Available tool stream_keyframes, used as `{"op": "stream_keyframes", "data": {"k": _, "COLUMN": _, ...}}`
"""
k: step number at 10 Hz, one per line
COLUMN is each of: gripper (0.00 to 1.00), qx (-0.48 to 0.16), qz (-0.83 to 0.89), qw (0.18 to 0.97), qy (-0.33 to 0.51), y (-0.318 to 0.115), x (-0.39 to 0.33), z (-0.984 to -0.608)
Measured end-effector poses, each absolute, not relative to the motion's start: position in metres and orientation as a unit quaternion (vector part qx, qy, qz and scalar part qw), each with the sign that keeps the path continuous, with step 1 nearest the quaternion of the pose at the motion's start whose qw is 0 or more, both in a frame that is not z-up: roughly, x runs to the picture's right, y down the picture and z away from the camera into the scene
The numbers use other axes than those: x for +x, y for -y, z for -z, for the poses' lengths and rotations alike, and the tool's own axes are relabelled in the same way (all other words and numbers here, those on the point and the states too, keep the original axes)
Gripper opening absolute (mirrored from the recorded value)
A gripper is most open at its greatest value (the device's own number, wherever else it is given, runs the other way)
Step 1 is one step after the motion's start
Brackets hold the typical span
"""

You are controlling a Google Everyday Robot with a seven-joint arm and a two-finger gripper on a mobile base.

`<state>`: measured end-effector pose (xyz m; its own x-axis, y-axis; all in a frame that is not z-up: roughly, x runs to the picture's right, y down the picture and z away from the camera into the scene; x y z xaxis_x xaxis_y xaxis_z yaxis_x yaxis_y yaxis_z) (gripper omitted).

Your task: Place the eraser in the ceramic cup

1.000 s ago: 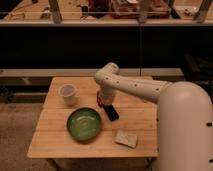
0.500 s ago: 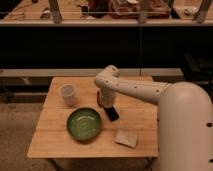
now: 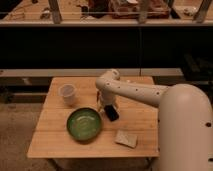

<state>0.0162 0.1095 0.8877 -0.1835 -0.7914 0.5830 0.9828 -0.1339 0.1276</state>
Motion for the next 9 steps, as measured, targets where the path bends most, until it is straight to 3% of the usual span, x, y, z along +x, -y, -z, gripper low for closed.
{"op": "stream_keyframes", "data": {"k": 9, "gripper": 0.80, "qx": -0.206, "qz": 0.713, "qw": 0.613, "qy": 0.269, "y": -0.131, "x": 0.024, "z": -0.902}}
